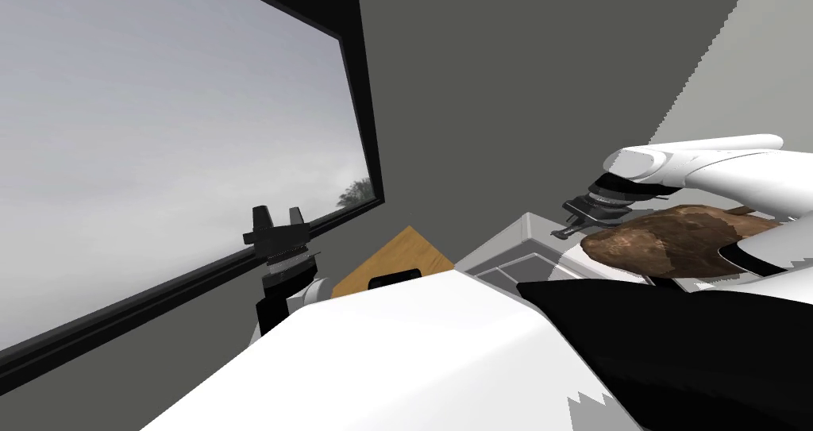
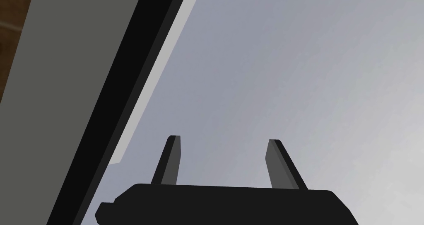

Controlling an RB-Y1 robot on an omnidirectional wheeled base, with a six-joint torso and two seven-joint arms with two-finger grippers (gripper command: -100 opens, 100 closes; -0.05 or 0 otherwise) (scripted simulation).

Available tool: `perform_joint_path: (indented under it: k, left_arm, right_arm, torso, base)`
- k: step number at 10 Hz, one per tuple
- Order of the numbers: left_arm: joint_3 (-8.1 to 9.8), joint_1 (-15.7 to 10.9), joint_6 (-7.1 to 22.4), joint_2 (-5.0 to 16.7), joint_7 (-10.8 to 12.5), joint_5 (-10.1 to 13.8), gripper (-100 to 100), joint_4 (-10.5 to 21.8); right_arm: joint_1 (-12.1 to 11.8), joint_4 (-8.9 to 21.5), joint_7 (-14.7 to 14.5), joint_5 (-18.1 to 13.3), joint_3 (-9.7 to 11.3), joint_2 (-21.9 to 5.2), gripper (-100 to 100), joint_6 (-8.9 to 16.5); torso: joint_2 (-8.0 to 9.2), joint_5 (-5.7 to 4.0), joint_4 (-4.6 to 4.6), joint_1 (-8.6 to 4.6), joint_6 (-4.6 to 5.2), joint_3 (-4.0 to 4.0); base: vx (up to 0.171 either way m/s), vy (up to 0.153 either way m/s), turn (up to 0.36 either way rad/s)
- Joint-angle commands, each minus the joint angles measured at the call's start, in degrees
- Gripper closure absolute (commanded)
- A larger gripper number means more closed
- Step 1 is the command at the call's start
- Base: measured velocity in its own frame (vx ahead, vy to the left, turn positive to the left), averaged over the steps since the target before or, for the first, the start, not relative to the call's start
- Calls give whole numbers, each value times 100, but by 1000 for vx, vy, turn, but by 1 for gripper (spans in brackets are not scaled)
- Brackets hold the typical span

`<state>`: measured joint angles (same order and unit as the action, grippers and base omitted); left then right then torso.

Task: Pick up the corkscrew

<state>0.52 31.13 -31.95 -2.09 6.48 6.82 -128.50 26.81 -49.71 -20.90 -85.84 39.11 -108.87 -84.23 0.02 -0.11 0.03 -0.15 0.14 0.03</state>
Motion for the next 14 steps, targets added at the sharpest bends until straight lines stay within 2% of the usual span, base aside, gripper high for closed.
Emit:
perform_joint_path:
  k: [1, 3, 5, 6, 10, 11, 12, 13, 14]
  left_arm:
    - [0, 0, 0, 0, 0, 0, 0, 0]
    - [1, 2, 0, 0, 0, 0, 0, 0]
    - [0, 1, 0, 0, 0, 0, 0, 0]
    - [0, 2, 0, 0, 0, 0, 0, 0]
    - [0, 2, 0, 0, 0, 0, 0, 0]
    - [0, 2, 0, 0, 0, 0, 0, 0]
    - [0, 1, 0, 0, 0, 0, 0, 0]
    - [0, 1, 0, 0, 0, 0, 0, 0]
    - [0, 0, 0, 0, 0, 0, 0, 0]
  right_arm:
    - [35, 172, -264, 33, 9, -1, 100, 10]
    - [61, 293, -457, 46, 14, 3, 100, 11]
    - [115, 535, -809, 71, 23, 12, 100, 12]
    - [115, 535, -845, 71, 23, 12, 100, 12]
    - [221, 1019, -1563, 121, 41, 28, 100, 13]
    - [221, 1019, -1620, 121, 41, 28, 100, 13]
    - [247, 1140, -1814, 133, 45, 32, 100, 14]
    - [275, 1115, -1707, 63, 16, 62, 100, -10]
    - [279, 1129, -1742, 58, 15, 64, 0, -14]
  torso:
    - [0, 0, 0, 0, 0, 0]
    - [-31, 2, -5, 4, 13, -16]
    - [-31, 4, -7, 11, 2, -18]
    - [-32, 6, -7, 15, 7, -18]
    - [-33, 7, -6, 15, 8, -18]
    - [-35, 8, -7, 22, 9, -20]
    - [-29, 10, -7, 23, 0, -17]
    - [-24, 9, -5, 19, 5, -14]
    - [-11, 8, -3, 10, 1, -7]
  base:
    - [72, 4, -142]
    - [120, 25, -145]
    - [96, 46, -87]
    - [78, 38, -82]
    - [112, 47, -134]
    - [92, 63, -48]
    - [75, 49, -60]
    - [35, 23, -23]
    - [6, 5, 5]
